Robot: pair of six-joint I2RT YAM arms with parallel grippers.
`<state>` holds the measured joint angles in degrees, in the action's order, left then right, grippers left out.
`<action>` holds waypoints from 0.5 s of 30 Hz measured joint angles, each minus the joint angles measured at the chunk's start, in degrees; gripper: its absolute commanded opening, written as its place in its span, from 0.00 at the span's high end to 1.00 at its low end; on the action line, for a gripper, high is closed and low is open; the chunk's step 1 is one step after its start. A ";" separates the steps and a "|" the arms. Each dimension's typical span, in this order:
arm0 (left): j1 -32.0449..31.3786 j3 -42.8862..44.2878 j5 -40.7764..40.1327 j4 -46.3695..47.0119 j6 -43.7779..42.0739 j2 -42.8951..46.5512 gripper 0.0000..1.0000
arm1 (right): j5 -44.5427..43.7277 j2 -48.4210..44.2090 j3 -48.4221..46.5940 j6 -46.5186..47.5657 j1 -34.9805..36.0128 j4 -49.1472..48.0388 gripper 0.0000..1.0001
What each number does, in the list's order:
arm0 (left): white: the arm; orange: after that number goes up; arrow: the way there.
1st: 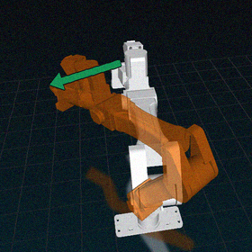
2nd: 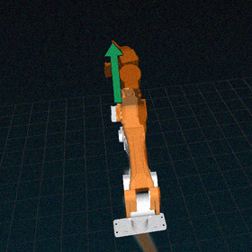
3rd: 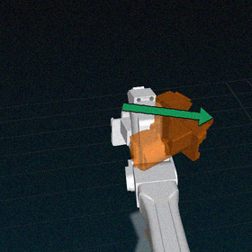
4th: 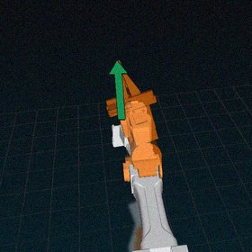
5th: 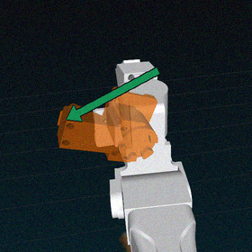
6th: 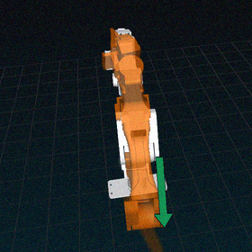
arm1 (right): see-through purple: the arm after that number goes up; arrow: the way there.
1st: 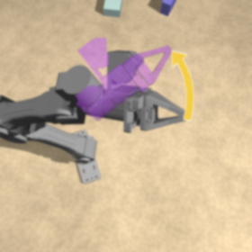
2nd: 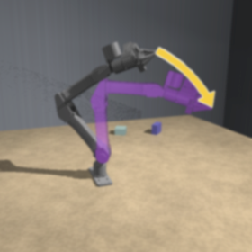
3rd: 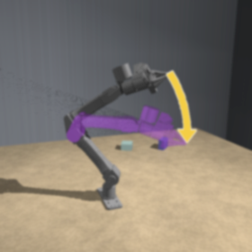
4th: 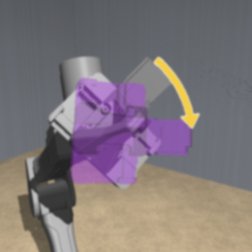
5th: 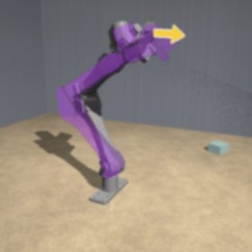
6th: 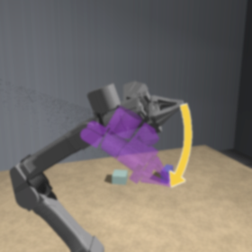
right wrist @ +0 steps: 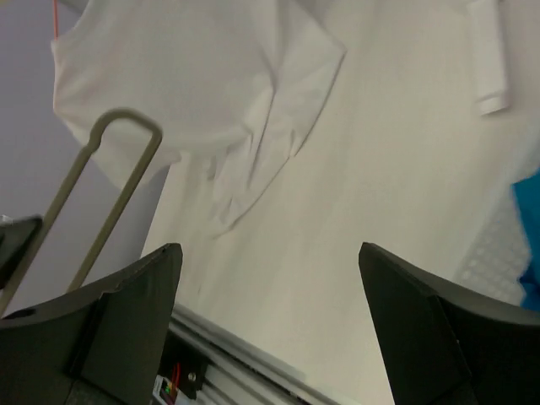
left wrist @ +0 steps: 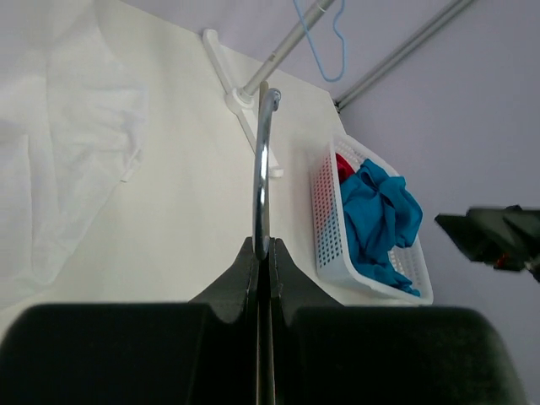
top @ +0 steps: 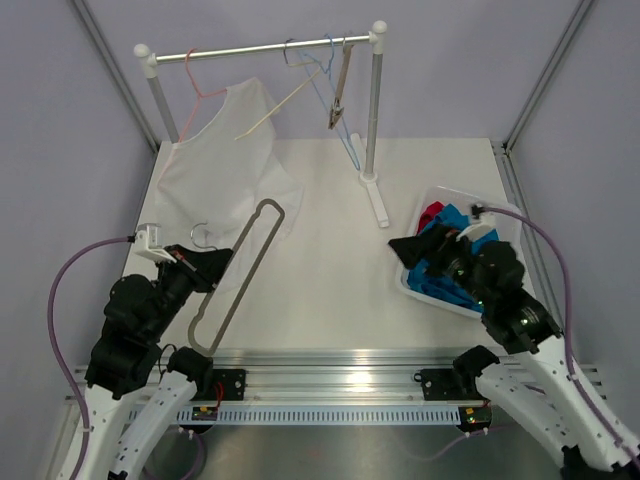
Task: Remove the t-shirt from the hanger
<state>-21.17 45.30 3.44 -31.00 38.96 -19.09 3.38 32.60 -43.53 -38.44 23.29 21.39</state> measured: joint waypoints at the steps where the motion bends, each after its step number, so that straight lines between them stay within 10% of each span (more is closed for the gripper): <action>1: 0.00 -0.61 -0.96 1.03 0.63 -0.50 1.00 | -0.72 1.68 -0.04 -0.46 6.12 -0.66 0.08; 7: -0.17 -2.27 -6.19 5.22 3.15 -3.56 1.00 | -13.53 22.45 -11.87 1.49 43.06 -5.73 0.16; 15: -0.42 -2.27 -14.47 8.48 2.97 -3.82 1.00 | -22.01 46.69 -34.88 7.04 57.61 -12.94 0.07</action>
<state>-21.58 43.03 -11.03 -22.52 41.93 -22.92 -18.63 79.29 -78.41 -31.40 80.90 8.45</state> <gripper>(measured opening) 0.046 0.905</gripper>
